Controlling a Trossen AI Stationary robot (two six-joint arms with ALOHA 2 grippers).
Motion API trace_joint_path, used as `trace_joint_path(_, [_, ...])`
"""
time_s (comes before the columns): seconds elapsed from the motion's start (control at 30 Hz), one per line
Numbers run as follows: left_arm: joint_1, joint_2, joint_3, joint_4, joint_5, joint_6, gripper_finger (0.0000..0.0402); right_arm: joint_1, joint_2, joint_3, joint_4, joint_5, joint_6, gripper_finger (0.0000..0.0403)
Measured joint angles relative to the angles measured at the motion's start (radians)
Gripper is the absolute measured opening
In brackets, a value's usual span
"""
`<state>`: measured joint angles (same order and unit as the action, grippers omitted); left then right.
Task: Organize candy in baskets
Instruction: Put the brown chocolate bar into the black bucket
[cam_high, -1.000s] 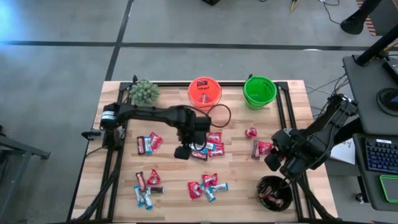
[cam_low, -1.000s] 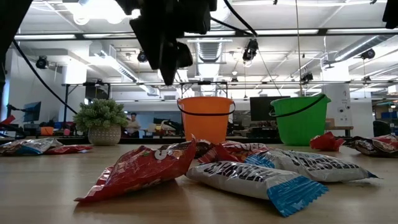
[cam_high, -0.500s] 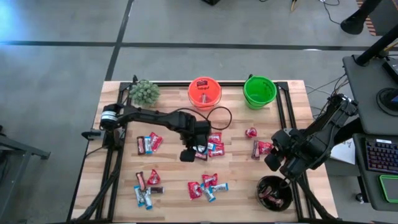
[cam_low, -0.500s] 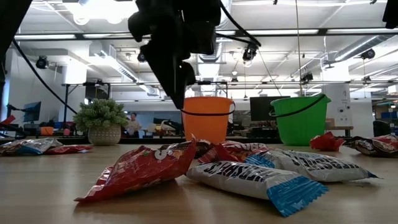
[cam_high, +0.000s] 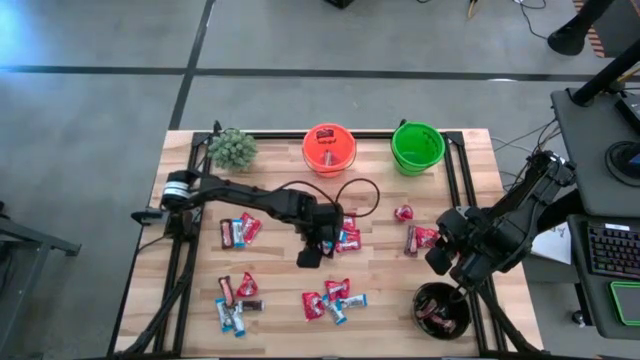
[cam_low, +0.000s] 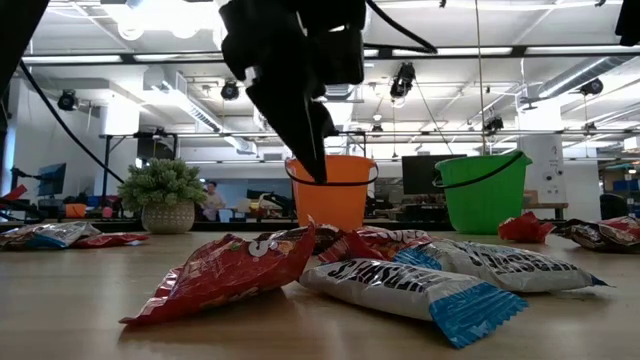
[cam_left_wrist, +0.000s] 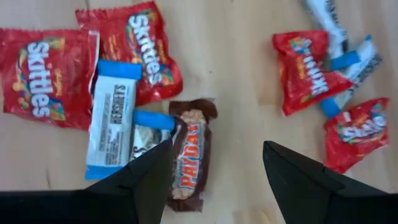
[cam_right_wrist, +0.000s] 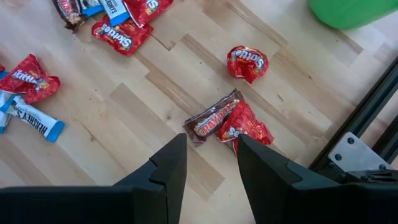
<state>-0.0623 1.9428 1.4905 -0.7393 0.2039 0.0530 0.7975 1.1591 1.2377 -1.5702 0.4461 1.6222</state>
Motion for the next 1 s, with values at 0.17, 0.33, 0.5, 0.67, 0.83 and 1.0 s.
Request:
trace_joint_path(0.17, [0.0, 0.041, -0.001, -0.001, 0.0, 0.006, 0.0231, 0.0, 0.0, 0.0, 0.001, 0.0, 0.0, 0.013])
trace_joint_path(0.33, [0.0, 0.092, -0.001, -0.002, 0.0, 0.009, 0.0231, 0.0, 0.0, 0.0, 0.004, 0.0, 0.0, 0.0128])
trace_joint_path(0.5, [0.0, 0.12, -0.002, -0.004, -0.012, 0.012, 0.0231, 0.0, 0.0, 0.0, 0.004, 0.0, 0.0, 0.0132])
trace_joint_path(0.67, [0.0, 0.149, -0.007, -0.009, -0.016, -0.001, 0.0231, 0.0, 0.0, 0.0, 0.005, -0.001, 0.0, 0.0128])
trace_joint_path(0.83, [0.0, 0.154, -0.008, -0.01, -0.037, -0.015, 0.0229, 0.0, 0.0, 0.0, 0.004, -0.001, -0.001, 0.013])
trace_joint_path(1.0, [0.001, 0.154, -0.008, -0.016, -0.042, -0.039, 0.0195, 0.0, 0.0, 0.0, 0.004, -0.001, 0.0, 0.0132])
